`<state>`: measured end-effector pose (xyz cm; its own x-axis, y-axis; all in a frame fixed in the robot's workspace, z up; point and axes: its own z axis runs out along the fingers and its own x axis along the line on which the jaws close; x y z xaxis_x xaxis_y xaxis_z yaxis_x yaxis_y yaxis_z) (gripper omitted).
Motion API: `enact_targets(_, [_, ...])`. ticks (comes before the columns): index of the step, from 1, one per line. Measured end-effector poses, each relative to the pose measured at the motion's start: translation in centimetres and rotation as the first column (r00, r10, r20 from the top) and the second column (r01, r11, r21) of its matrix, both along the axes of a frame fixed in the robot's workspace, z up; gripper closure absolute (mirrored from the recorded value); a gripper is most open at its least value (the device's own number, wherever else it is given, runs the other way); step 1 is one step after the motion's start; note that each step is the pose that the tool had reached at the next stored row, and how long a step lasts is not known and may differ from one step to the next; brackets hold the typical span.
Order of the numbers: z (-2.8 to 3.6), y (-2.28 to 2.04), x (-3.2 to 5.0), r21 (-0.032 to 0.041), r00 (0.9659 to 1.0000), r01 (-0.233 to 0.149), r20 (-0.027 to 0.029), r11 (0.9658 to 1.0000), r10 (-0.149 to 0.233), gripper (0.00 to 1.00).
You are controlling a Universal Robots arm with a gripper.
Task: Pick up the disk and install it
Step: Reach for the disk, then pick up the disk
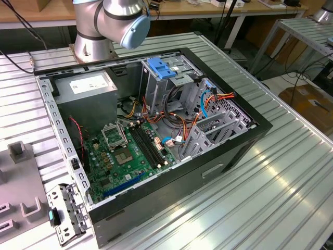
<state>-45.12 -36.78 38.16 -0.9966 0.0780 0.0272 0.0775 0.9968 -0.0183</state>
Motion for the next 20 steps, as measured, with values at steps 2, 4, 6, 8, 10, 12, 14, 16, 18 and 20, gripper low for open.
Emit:
enact_targets(2, [-0.01,0.01,-0.39,0.0,1.0,0.0,0.0,1.0,0.0,0.89])
enact_targets(4, [-0.02,0.01,-0.7,-0.0001,1.0,0.0,-0.0001,1.0,0.0,0.89])
enact_targets(6, [-0.03,0.01,-0.89,0.0,1.0,0.0,0.0,1.0,0.0,0.89])
enact_targets(8, [-0.02,0.01,-0.93,0.0,1.0,0.0,-0.0001,1.0,0.0,0.89])
enact_targets(10, [-0.03,0.02,-0.97,0.0,1.0,0.0,0.0,1.0,0.0,0.89])
enact_targets(12, [-0.03,0.02,-0.98,0.0,1.0,0.0,0.0,1.0,0.0,0.89])
enact_targets(14, [-0.03,0.02,-0.99,0.0,1.0,0.0,0.0,1.0,0.0,0.89])
enact_targets(16, [-0.03,0.01,-1.0,0.0,1.0,0.0,0.0,1.0,0.0,0.89])
enact_targets(18, [-0.03,0.01,-1.01,0.0,1.0,0.0,0.0,1.0,0.0,0.89])
enact_targets(20, [-0.03,0.02,-1.01,0.0,1.0,0.0,0.0001,1.0,0.0,0.89])
